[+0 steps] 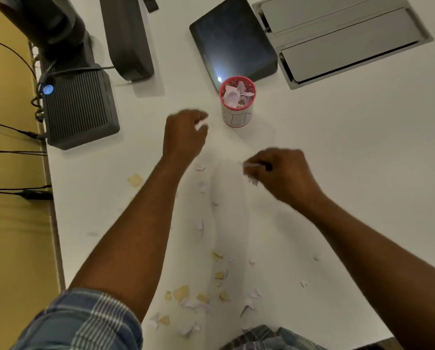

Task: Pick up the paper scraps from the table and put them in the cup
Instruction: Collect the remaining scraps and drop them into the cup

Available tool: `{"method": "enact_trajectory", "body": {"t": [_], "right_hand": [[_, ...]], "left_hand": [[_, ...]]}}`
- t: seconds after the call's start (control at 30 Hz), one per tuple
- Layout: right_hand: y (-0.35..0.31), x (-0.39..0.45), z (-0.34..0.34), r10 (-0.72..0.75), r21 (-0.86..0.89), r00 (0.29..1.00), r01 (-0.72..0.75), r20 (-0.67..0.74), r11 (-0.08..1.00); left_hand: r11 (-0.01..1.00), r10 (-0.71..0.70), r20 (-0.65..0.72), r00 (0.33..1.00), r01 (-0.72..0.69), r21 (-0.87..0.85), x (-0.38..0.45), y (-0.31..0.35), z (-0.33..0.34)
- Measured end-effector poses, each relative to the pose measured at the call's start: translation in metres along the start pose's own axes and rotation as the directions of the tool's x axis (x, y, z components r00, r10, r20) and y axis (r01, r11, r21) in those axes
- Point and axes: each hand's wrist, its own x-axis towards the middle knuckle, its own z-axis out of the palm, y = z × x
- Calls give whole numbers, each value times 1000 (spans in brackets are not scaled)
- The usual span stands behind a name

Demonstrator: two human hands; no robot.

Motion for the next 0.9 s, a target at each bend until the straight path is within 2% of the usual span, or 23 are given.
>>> {"method": "enact_trajectory", "body": {"t": [0.07,0.2,0.3,0.4,0.5,0.57,0.67,0.7,0.77,0.83,0.9], "right_hand": [[-8,22,-10,15,2,997,-15,-74,1000],[-20,65,-21,33,52,974,-22,-226,998],[-22,98,-20,17,38,958,-6,-285,999],[-20,127,-15,-26,-54,954,10,-300,998],[-16,152,-6,-23,-159,970,-16,-241,987],[-16,167,2,-1,-298,992,-38,-129,954],[-21,177,7,148,-460,987,-106,56,882],[-21,180,8,153,-491,985,-93,83,866],[-21,185,11,155,-586,983,-68,100,808],[-23,184,12,202,-662,972,-75,117,745],[-25,186,14,215,-695,969,-73,119,715]], "left_hand": [[999,-24,50,998,23,22,-29,-30,13],[984,6,274,962,-55,171,-76,-64,40],[958,105,307,946,-179,225,-104,-75,53],[934,161,300,940,-243,263,-127,-72,59],[920,182,266,947,-259,294,-146,-68,59],[914,194,253,948,-268,305,-160,-67,57],[903,218,191,957,-272,333,-175,-71,52],[903,204,141,969,-242,354,-177,-75,48],[916,104,1,995,-96,390,-173,-88,38],[902,-97,-103,990,131,411,-164,-104,22],[830,-344,-98,934,351,433,-154,-119,5]]}}
